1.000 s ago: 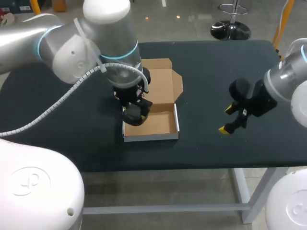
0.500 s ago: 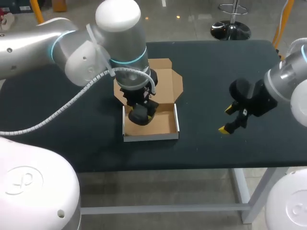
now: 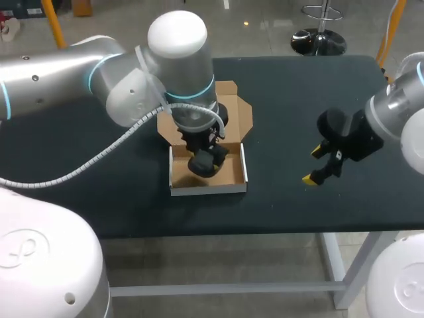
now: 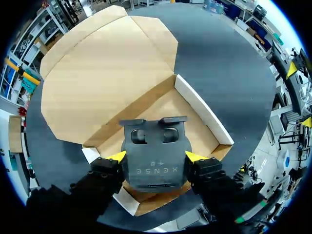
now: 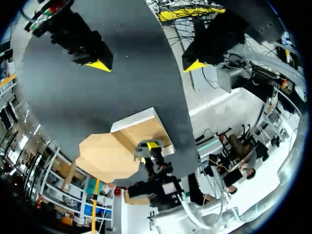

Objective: Assemble the packaging by folding the flat box into shape, placing the metal phone stand inside, and closing the box properly

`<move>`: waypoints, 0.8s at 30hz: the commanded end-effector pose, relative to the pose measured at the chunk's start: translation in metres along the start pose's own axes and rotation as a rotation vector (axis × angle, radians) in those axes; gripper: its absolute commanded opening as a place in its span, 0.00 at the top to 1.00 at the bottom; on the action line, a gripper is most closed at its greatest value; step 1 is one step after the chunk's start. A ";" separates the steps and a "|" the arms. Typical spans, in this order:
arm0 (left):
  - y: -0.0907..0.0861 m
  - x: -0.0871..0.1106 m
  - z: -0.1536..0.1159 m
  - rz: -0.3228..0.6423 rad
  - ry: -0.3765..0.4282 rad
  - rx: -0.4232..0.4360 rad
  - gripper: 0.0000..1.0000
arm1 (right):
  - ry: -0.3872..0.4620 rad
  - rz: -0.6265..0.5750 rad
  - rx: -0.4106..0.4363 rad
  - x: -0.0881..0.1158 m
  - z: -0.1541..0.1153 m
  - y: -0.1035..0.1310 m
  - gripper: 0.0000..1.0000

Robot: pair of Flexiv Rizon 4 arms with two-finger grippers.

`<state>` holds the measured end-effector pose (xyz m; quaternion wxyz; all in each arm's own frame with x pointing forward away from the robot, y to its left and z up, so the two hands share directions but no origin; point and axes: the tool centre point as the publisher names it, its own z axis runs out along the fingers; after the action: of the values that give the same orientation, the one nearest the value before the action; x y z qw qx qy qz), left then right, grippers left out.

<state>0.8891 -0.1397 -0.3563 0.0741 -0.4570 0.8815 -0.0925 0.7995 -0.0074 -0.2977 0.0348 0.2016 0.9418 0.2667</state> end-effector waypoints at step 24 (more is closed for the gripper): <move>-0.008 0.000 0.040 -0.018 -0.029 -0.062 0.64 | 0.004 -0.001 -0.003 0.000 -0.002 0.000 0.00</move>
<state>0.9027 -0.1433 -0.3905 0.0672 -0.4662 0.8798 -0.0641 0.7997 -0.0070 -0.2981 0.0358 0.2021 0.9418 0.2661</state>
